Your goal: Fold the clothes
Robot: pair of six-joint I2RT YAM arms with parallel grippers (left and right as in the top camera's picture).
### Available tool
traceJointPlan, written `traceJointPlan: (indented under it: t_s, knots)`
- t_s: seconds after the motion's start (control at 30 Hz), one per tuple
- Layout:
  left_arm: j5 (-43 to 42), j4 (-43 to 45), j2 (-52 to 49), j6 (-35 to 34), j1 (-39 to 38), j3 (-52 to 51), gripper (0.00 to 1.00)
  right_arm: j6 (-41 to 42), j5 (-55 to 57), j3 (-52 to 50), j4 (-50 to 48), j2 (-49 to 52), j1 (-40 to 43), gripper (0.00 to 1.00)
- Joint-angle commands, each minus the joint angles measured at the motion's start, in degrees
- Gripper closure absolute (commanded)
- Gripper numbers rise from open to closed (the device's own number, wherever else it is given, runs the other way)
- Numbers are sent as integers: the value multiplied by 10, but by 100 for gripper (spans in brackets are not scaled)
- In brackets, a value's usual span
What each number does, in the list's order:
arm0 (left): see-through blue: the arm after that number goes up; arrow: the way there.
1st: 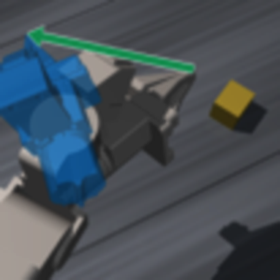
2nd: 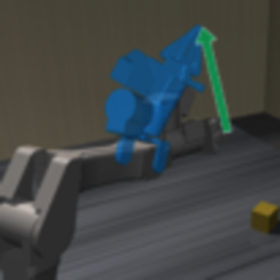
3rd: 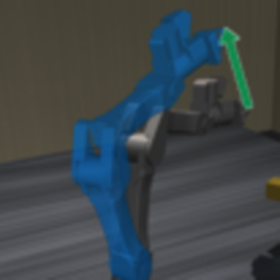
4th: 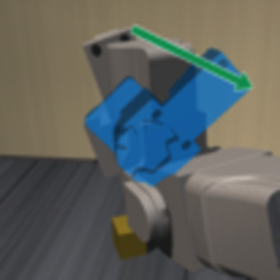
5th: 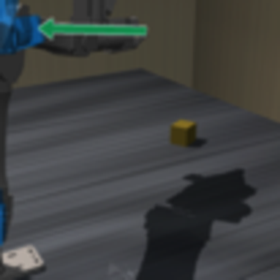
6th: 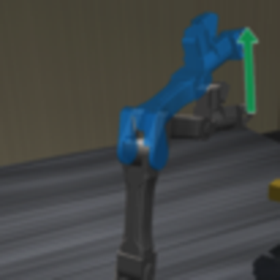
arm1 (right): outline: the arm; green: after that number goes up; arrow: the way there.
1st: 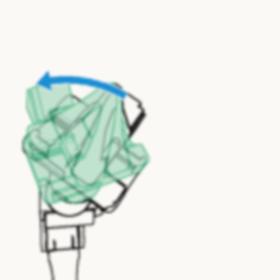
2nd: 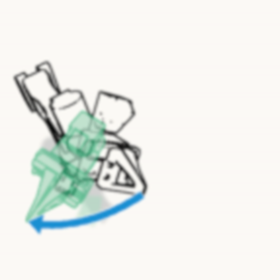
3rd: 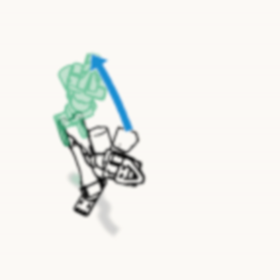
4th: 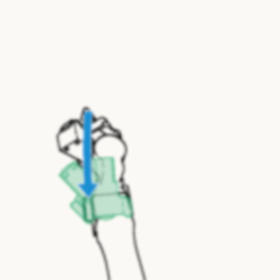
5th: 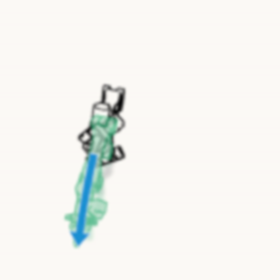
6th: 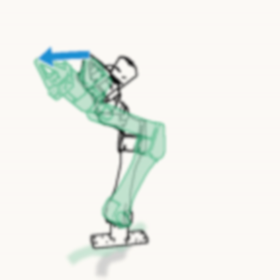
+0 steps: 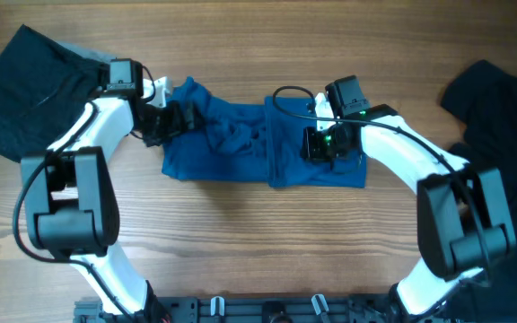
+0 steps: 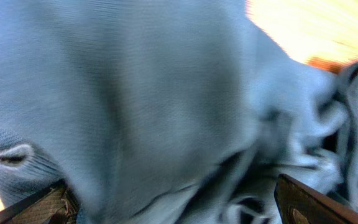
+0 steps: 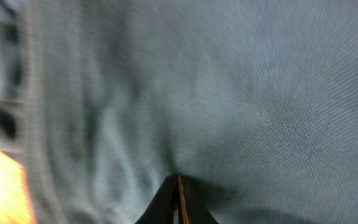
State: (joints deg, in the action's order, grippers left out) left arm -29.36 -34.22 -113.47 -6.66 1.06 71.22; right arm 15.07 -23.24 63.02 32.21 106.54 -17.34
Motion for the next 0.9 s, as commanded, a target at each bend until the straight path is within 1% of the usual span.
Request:
traceJointPlan:
  t_s: [0.0,0.03,0.1,0.13,0.17,0.2,0.27,0.33,0.4,0.43,0.47,0.57,0.67,0.77,0.83,0.87]
  knots:
    - [-71,-11,-76,25,-39,-37,0,8,8,3,-1,38,-2,96]
    - [-80,-11,-76,37,-43,-37,3,15,8,3,-1,40,-2,96]
    - [-81,-11,-76,50,-55,-37,25,17,8,3,-5,40,-2,96]
    - [-75,-11,-76,50,-59,-37,39,16,8,3,-5,40,-2,96]
    - [-70,-14,-76,50,-61,-37,62,16,7,3,-5,40,-2,96]
    - [-70,-20,-76,50,-60,-37,78,16,7,3,-2,40,-2,96]
    - [-70,-31,-72,49,-52,-36,86,14,8,5,13,29,1,96]
    - [-70,-65,-55,49,-33,-21,95,14,8,11,31,-3,7,96]
    - [-59,-144,-14,50,-9,30,96,14,8,17,43,-45,15,96]
    - [-40,-174,4,49,-3,51,96,13,8,19,47,-67,19,96]
    - [-2,-224,31,49,2,91,96,12,9,19,47,-96,27,96]
    - [18,-289,78,49,-7,165,96,12,32,19,47,-137,45,96]
    - [18,-290,100,26,-48,177,96,14,40,19,47,-143,64,96]
    - [21,-274,91,17,-115,176,96,14,40,19,47,-143,75,95]
    - [44,-255,83,14,-160,175,95,14,40,19,47,-143,77,95]
    - [83,-243,75,-5,-192,174,91,14,40,19,47,-143,77,95]
